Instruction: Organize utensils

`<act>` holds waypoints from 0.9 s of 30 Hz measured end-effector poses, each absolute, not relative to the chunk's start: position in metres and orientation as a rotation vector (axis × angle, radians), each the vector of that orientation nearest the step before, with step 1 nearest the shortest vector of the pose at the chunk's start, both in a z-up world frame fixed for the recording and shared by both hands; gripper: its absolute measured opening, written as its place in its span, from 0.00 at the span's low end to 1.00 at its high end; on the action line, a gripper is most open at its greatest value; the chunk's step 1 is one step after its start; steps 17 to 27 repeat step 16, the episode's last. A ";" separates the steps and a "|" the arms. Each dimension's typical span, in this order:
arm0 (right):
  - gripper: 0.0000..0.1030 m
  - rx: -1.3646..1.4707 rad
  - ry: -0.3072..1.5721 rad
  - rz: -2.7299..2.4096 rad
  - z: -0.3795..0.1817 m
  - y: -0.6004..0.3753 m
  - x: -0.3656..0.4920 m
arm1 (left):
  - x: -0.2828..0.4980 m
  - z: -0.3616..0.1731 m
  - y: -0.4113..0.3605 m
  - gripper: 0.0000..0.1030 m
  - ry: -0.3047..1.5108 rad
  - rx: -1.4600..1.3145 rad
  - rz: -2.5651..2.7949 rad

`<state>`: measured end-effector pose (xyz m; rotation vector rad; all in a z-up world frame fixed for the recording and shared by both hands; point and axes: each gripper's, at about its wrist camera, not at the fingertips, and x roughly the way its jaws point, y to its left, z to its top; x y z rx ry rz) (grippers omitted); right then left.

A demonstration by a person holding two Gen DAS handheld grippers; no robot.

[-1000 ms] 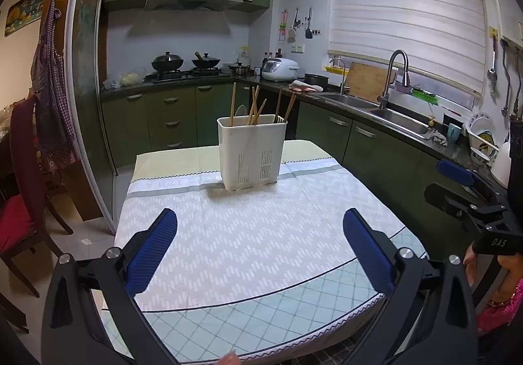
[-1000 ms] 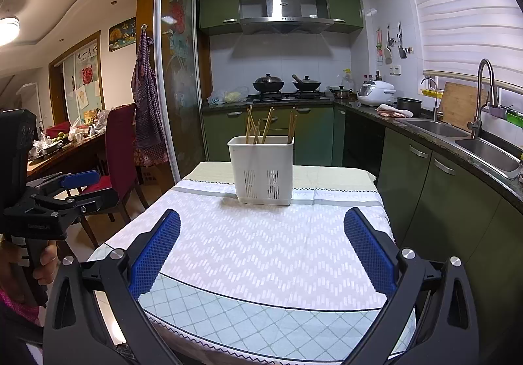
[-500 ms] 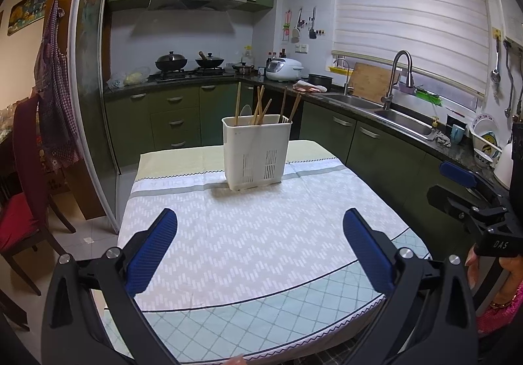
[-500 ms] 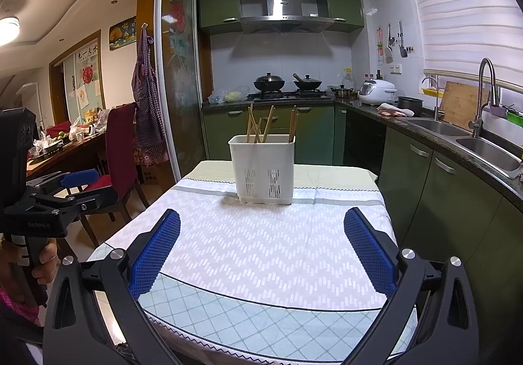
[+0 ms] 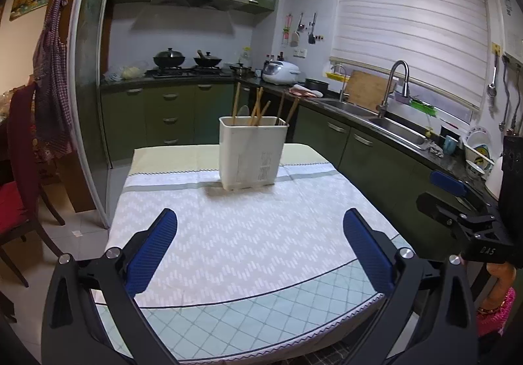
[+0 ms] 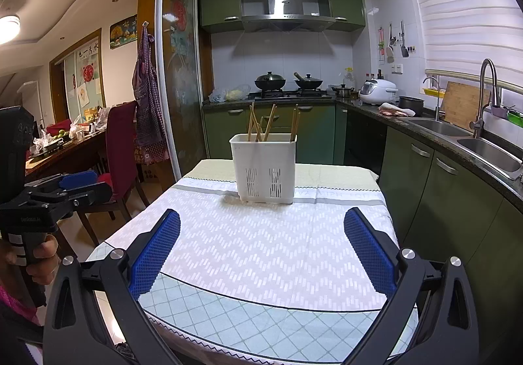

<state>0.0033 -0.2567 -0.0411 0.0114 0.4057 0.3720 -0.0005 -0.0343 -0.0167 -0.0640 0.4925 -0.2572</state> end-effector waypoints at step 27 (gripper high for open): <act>0.96 0.012 0.410 0.373 -0.043 -0.254 0.005 | 0.002 -0.018 -0.031 0.94 0.494 -0.046 -0.186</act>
